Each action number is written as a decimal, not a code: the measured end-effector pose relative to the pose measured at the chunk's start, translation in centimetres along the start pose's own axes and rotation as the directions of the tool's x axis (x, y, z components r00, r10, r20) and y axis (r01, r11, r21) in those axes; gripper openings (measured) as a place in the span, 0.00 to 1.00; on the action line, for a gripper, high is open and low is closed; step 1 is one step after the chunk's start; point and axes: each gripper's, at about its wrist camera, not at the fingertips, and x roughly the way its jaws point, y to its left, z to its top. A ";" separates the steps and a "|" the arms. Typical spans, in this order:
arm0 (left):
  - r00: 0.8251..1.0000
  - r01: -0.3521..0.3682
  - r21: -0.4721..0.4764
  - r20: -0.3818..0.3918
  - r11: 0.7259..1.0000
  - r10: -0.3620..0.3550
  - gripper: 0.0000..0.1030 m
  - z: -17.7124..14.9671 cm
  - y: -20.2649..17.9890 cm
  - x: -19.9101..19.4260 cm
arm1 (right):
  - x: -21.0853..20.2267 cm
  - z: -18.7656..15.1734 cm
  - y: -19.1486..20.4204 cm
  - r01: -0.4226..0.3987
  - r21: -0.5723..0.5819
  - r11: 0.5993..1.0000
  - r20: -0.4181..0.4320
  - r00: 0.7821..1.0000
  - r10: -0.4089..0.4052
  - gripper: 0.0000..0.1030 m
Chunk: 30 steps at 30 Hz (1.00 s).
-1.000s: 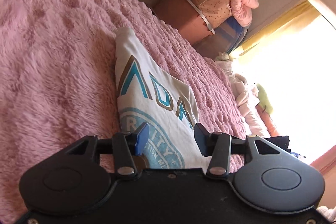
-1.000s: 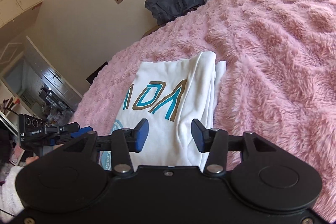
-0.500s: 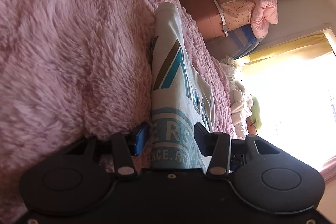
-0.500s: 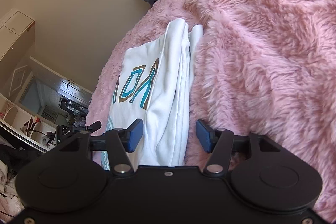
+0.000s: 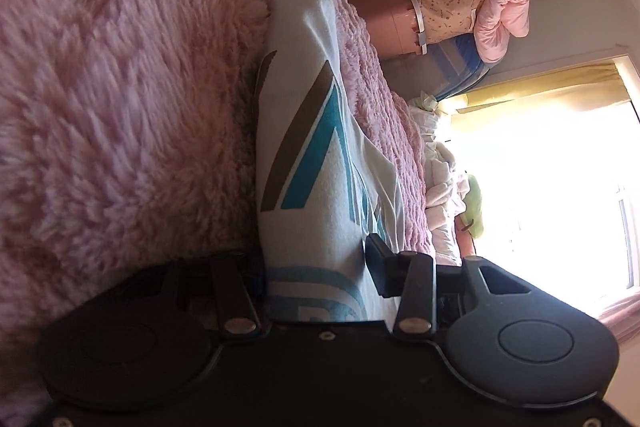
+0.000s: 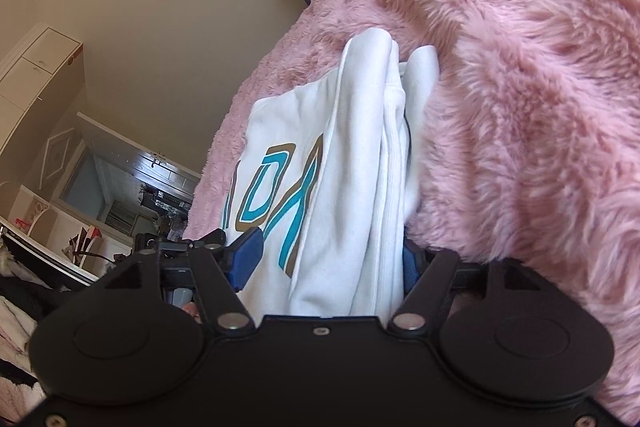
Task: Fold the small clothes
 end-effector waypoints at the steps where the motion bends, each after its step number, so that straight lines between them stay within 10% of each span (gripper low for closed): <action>1: 1.000 -0.009 0.015 0.008 1.000 0.009 0.42 -0.1 -0.5 0.0 | 0.0 -0.1 0.3 0.024 -0.012 1.000 0.005 1.000 -0.024 0.48; 12: 0.999 0.006 0.141 0.033 0.990 -0.010 0.40 0.0 -6.9 -2.5 | -1.6 1.0 5.7 0.097 -0.045 0.994 0.013 0.995 -0.097 0.31; 30: 0.978 -0.066 0.151 0.203 0.986 0.034 0.40 -4.3 -8.9 -21.2 | 3.5 -1.8 18.8 -0.057 -0.211 0.976 -0.047 0.998 0.048 0.31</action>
